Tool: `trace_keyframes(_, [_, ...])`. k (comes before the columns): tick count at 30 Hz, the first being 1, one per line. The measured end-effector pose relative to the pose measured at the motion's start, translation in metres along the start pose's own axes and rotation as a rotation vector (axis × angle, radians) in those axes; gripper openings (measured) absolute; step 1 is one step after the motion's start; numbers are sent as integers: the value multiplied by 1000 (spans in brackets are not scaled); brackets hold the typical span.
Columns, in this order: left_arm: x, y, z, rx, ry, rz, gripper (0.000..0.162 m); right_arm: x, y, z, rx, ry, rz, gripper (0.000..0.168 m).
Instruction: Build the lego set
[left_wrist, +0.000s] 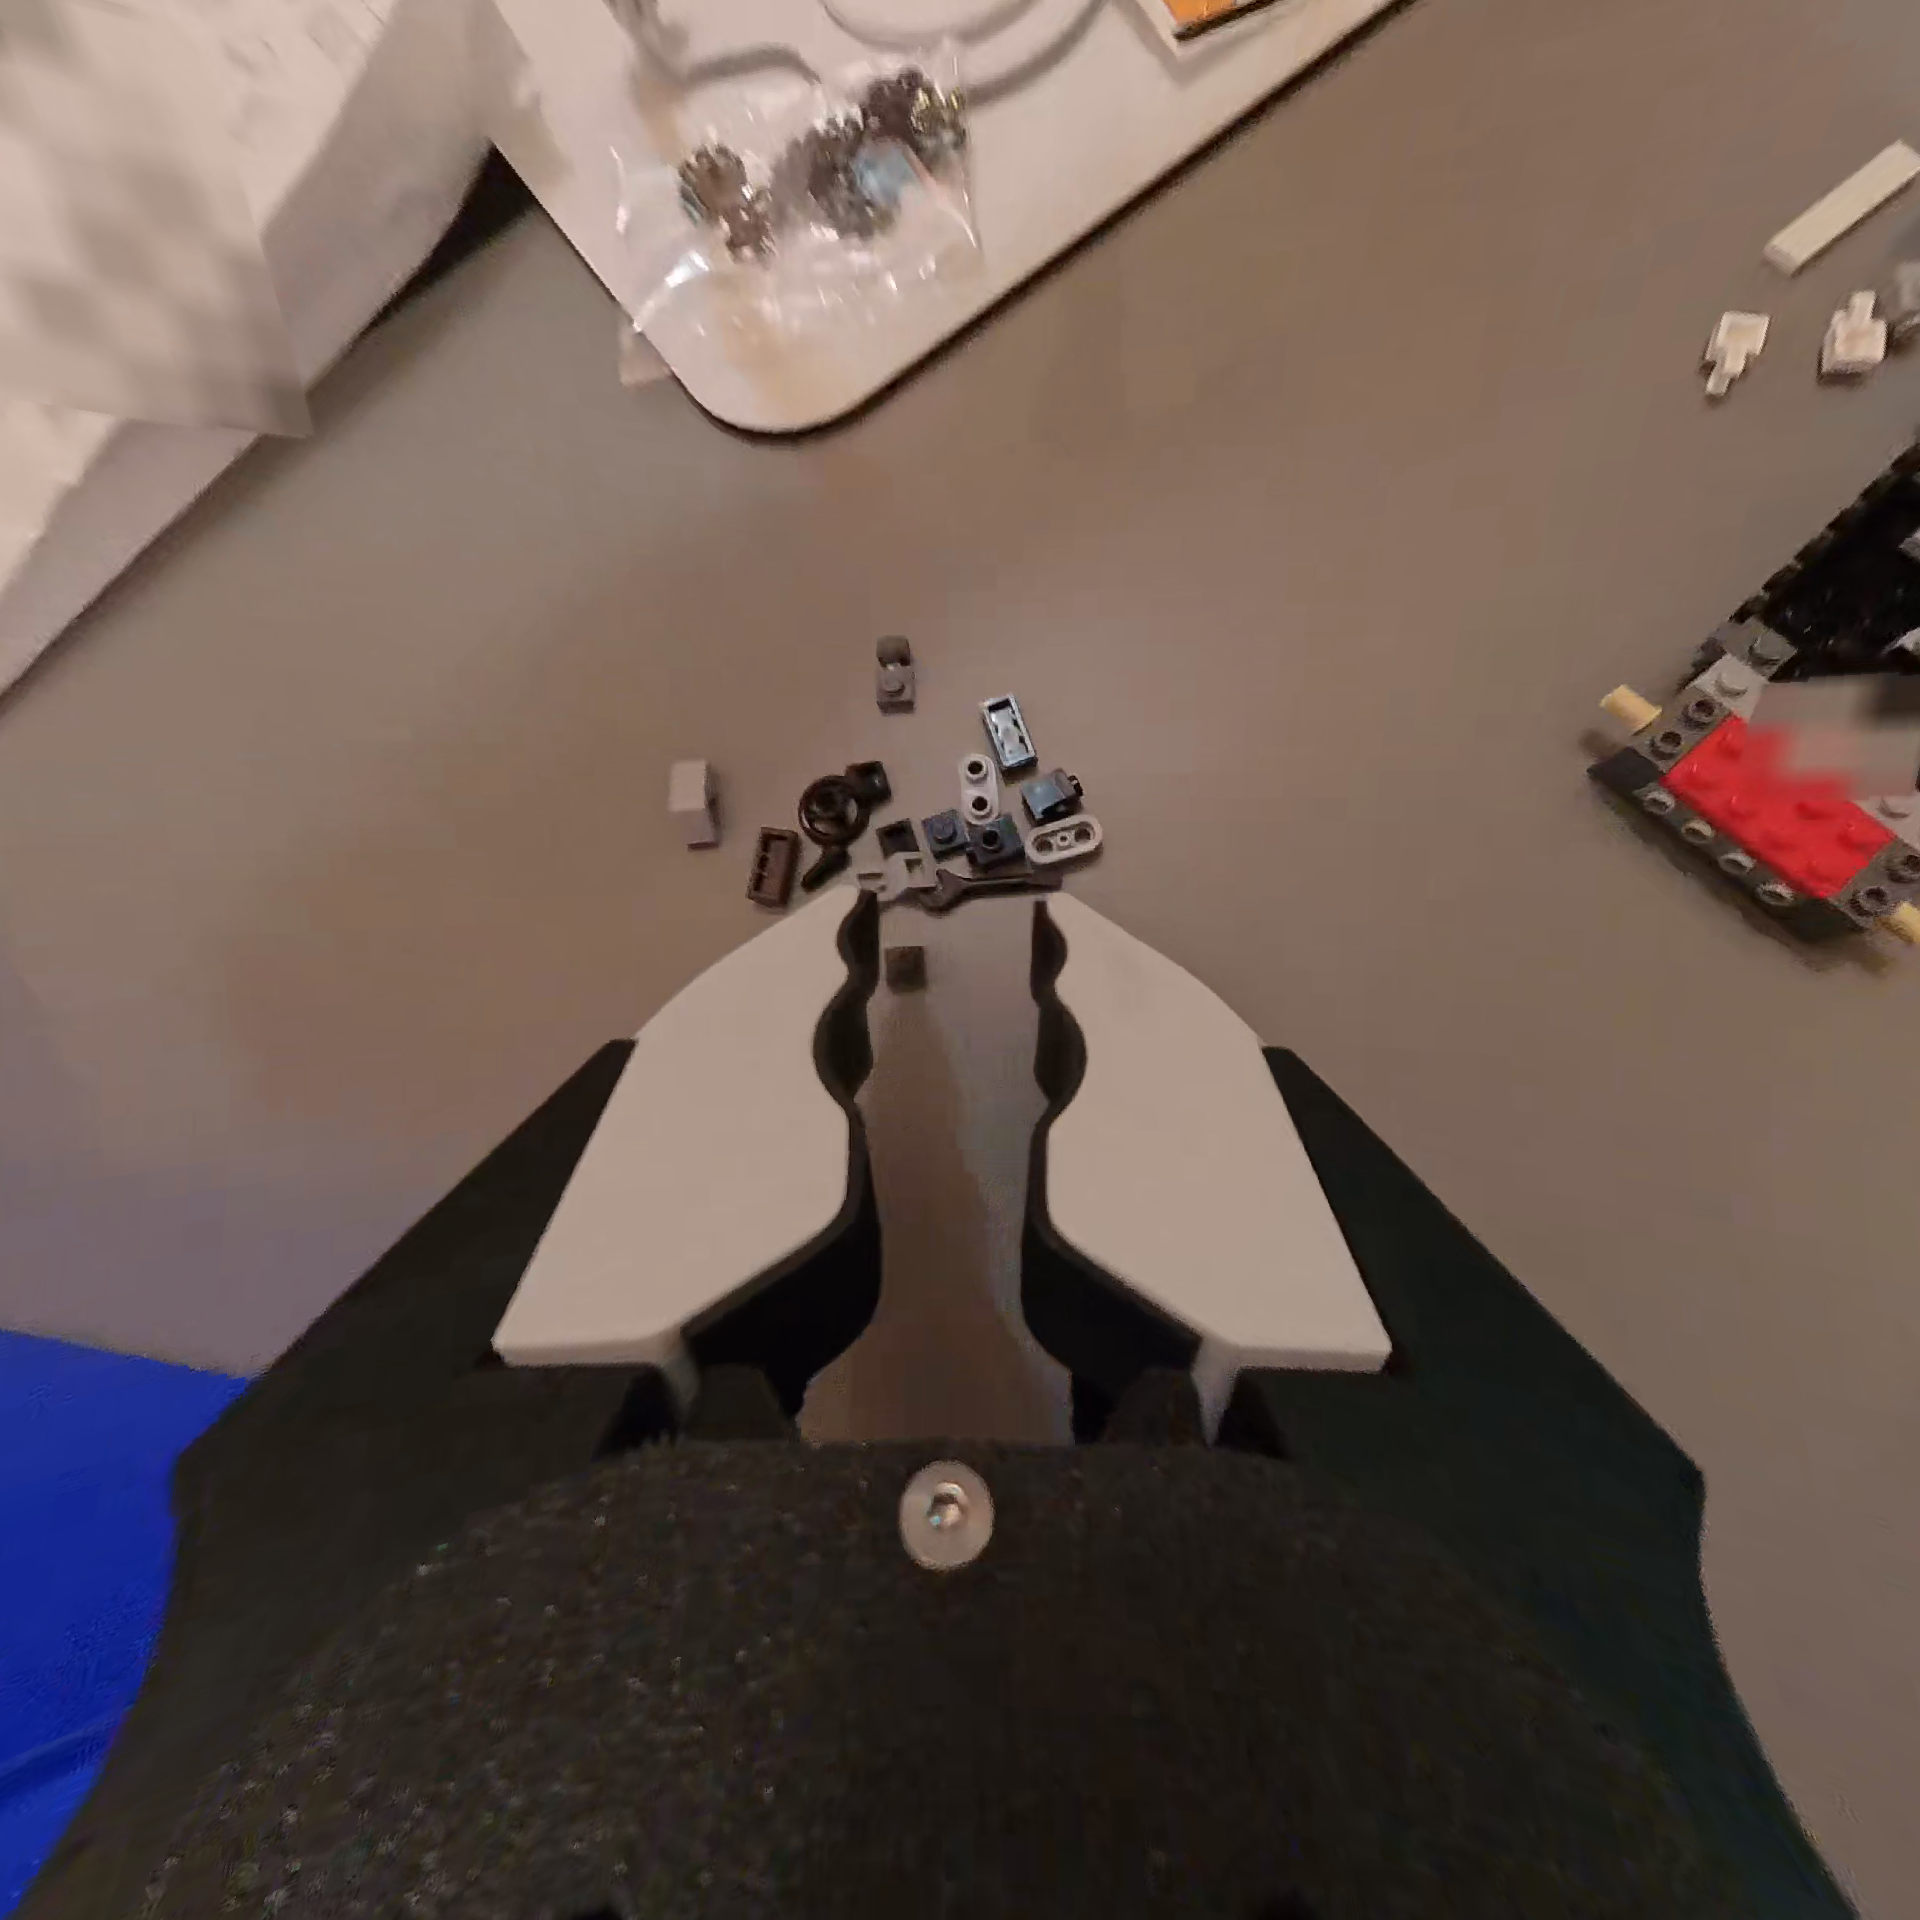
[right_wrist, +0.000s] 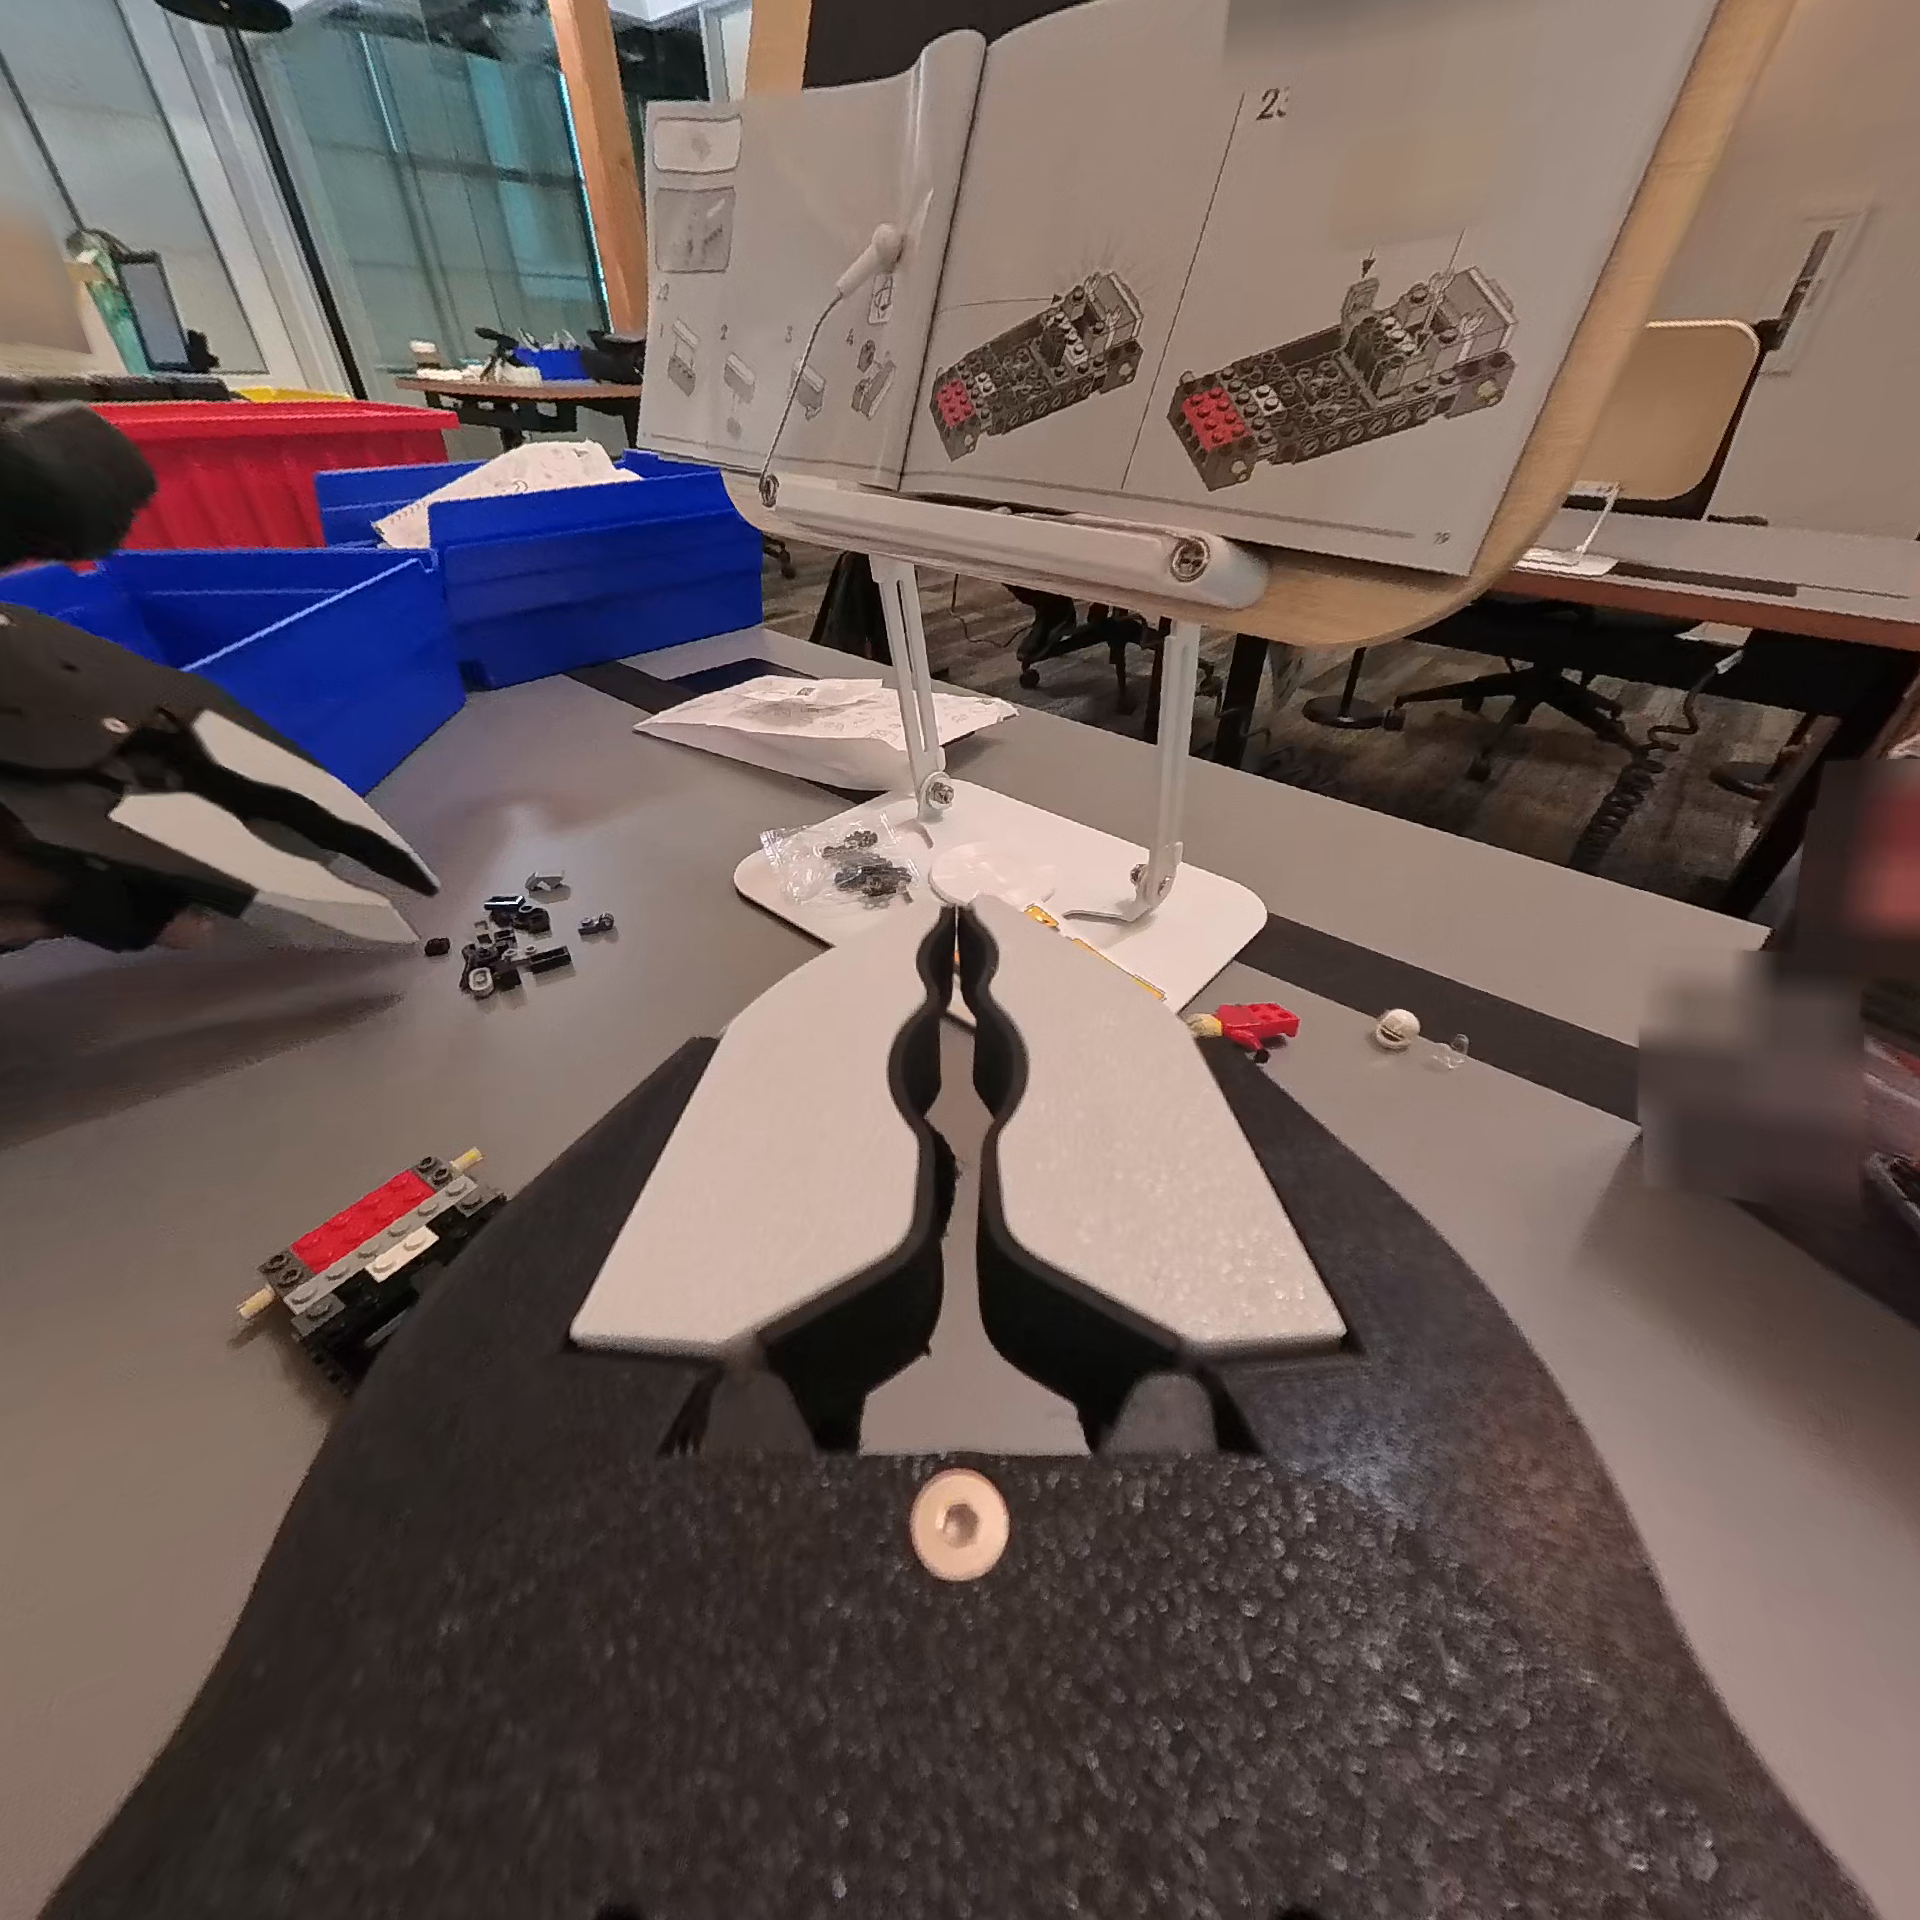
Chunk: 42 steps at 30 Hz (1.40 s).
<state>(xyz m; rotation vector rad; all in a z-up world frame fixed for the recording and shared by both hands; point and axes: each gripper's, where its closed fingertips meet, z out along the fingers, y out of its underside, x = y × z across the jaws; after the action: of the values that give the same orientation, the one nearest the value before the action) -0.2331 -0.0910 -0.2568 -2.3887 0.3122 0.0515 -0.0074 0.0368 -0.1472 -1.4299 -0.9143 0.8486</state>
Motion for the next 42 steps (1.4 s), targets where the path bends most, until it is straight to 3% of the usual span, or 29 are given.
trace_keyframes(5, [8, 6, 17, -27, 37, 13, 42, -1, 1, 0, -3, -7, -1, 0])
trace_keyframes(18, [-4, -1, 19, 13, -48, 24, 19, -2, 3, 1, -13, -12, 1, 0])
trace_keyframes(42, [-3, -30, -1, 207, -49, 9, 30, -1, 5, 2, -18, -5, 4, 0])
